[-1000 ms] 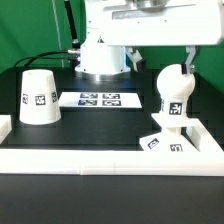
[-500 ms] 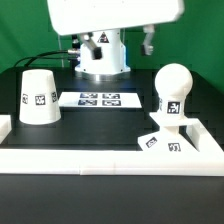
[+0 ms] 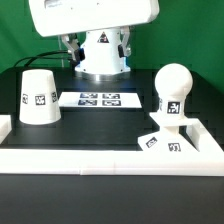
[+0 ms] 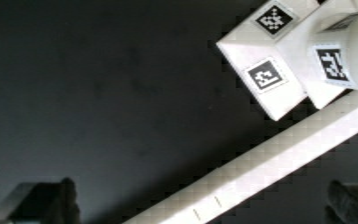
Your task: Assemble lamp
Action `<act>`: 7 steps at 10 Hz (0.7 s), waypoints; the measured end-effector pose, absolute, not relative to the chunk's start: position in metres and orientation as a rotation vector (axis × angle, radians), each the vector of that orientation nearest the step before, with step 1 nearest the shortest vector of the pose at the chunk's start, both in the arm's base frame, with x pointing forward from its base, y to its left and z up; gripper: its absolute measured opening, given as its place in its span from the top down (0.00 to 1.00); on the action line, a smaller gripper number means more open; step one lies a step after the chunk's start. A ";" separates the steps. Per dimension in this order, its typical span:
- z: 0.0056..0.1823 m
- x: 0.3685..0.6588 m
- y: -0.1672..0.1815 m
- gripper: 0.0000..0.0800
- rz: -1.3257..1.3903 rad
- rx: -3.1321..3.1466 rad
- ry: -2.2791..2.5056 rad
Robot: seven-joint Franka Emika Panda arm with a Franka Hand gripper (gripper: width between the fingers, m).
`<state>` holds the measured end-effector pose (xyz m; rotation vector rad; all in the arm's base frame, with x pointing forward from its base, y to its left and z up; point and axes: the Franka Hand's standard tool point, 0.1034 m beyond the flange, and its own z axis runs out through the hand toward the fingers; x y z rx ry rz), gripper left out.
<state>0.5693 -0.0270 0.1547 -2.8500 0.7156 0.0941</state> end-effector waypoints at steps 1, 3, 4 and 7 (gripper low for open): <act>0.154 0.569 -0.027 0.13 0.095 -2.850 0.715; 0.152 0.559 -0.028 0.13 0.113 -2.882 0.657; 0.148 0.548 -0.030 0.13 0.121 -2.909 0.634; 0.138 0.523 -0.044 0.13 0.108 -2.991 0.584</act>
Offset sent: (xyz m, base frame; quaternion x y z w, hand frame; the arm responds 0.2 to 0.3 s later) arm -0.0524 -0.0177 -0.0096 -0.0966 -0.0006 -0.0639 0.9933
